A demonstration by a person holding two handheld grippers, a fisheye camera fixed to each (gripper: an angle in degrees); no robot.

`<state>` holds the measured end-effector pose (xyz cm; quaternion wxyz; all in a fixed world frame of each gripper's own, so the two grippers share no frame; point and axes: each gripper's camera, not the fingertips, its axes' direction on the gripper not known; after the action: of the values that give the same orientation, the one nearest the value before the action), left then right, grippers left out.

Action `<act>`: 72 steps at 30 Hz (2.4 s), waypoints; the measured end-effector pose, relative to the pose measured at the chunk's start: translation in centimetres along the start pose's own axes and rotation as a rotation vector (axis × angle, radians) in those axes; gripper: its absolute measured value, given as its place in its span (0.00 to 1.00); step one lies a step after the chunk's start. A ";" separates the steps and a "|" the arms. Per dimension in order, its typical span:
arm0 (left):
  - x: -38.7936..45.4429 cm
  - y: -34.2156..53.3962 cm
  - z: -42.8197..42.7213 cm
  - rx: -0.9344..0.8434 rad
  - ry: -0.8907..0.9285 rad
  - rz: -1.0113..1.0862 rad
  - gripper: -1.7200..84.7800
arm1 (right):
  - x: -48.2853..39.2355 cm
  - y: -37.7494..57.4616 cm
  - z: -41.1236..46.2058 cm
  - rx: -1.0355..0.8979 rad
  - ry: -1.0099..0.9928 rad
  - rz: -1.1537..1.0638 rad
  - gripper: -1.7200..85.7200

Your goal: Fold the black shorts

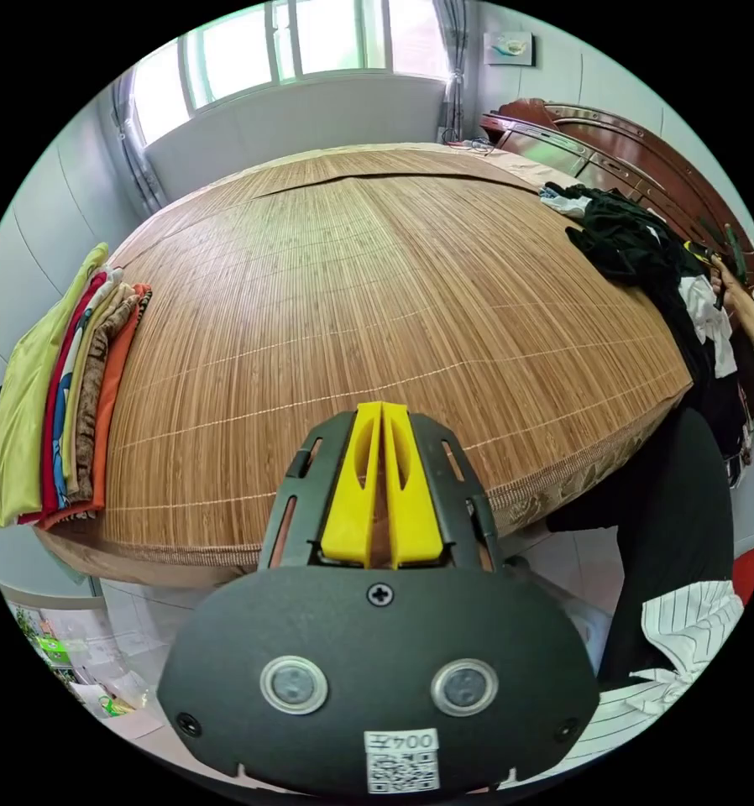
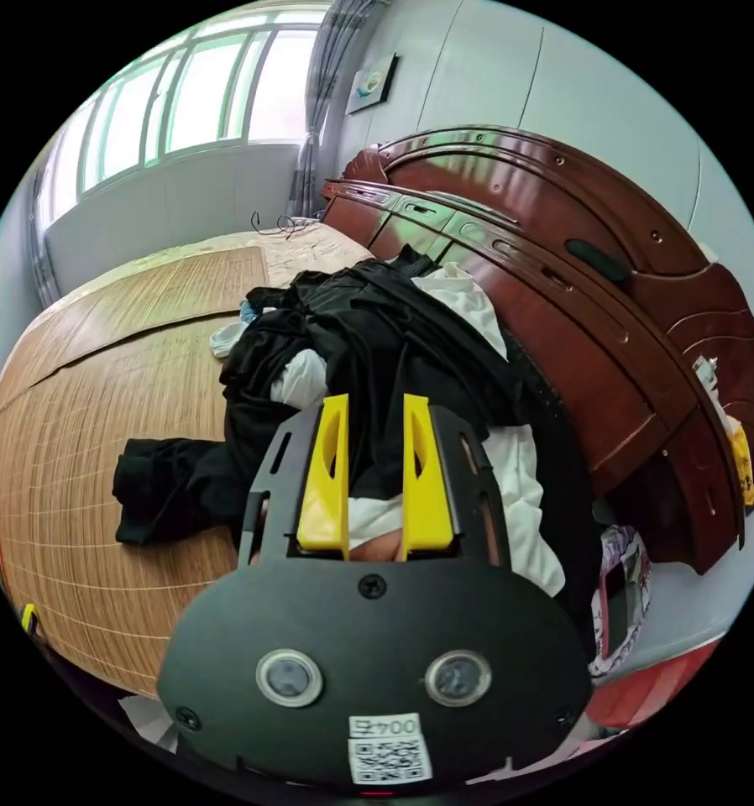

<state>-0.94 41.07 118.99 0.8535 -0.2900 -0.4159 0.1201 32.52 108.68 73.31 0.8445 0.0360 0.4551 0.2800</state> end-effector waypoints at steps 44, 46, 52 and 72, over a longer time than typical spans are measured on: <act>-14.9 18.3 -7.1 0.068 0.508 -0.391 0.02 | -10.4 18.5 1.6 -0.138 -0.346 -0.223 0.17; -15.2 19.7 -8.1 0.079 0.502 -0.390 0.02 | -12.3 16.7 5.1 -0.222 -0.221 -0.329 0.14; -15.9 22.5 -9.6 0.104 0.508 -0.408 0.02 | -10.2 17.2 7.5 -0.324 -0.336 -0.269 0.02; -18.8 21.5 -3.9 0.066 0.624 -0.390 0.02 | 5.6 25.9 2.8 -0.288 -0.730 0.162 0.18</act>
<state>-8.86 48.45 92.28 0.9550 -0.2005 -0.1788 -0.1256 25.69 133.82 78.95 0.9223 0.0504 0.0769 0.3755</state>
